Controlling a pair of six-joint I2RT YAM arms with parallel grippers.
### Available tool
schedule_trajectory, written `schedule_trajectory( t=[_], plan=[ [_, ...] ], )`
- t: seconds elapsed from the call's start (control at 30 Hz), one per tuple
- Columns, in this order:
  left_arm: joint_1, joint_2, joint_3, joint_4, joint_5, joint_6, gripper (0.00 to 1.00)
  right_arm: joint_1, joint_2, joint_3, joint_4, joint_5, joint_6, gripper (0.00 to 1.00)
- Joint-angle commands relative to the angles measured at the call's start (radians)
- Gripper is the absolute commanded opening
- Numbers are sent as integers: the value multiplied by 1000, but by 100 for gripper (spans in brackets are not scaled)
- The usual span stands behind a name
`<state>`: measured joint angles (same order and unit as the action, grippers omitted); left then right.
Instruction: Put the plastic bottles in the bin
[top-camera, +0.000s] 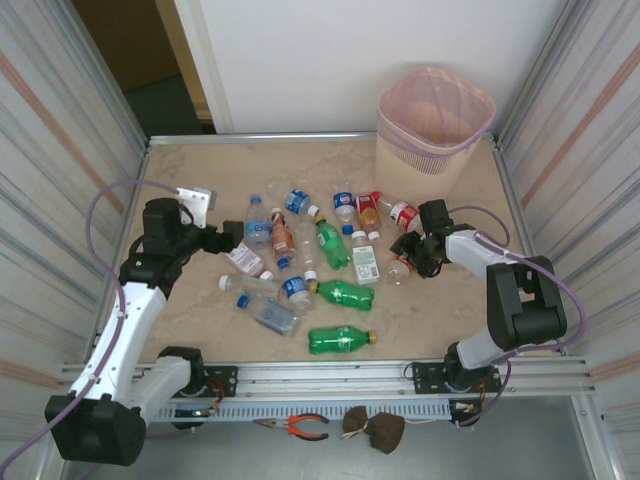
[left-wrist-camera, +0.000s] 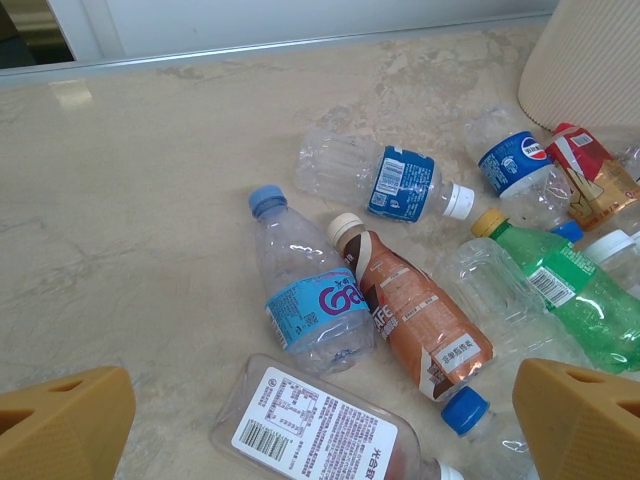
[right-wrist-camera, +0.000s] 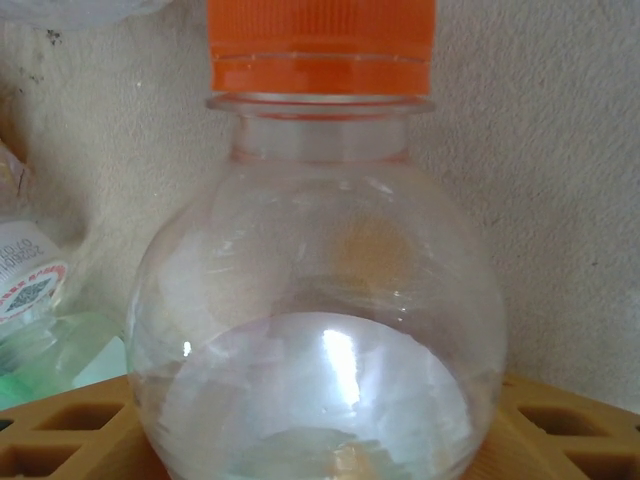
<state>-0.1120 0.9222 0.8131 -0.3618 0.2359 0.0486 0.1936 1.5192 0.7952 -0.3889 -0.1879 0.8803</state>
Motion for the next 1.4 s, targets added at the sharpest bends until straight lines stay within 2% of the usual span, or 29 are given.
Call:
schedule_trajectory(
  t=[0.0, 0.3, 0.6, 0.87, 1.0, 1.13, 1.37],
  plan=[
    [-6, -5, -8, 0, 10, 9, 98, -8, 4, -16, -6, -1, -14, 62],
    [-5, -27, -8, -4, 76, 71, 98, -10, -60, -31, -32, 16, -29, 59],
    [-5, -40, 31, 40, 153, 68, 99, -10, -205, -39, -120, 63, -49, 59],
    [6, -17, 92, 96, 295, 82, 99, -10, -356, 13, -252, 147, -112, 58],
    [8, -8, 124, 150, 374, 106, 99, -10, -430, 61, -316, 196, -153, 58],
    [8, -1, 153, 230, 405, 99, 99, -10, -488, 133, -373, 253, -196, 58],
    [8, 43, 238, 265, 492, 117, 99, -11, -513, 320, -455, 300, -255, 58]
  ],
)
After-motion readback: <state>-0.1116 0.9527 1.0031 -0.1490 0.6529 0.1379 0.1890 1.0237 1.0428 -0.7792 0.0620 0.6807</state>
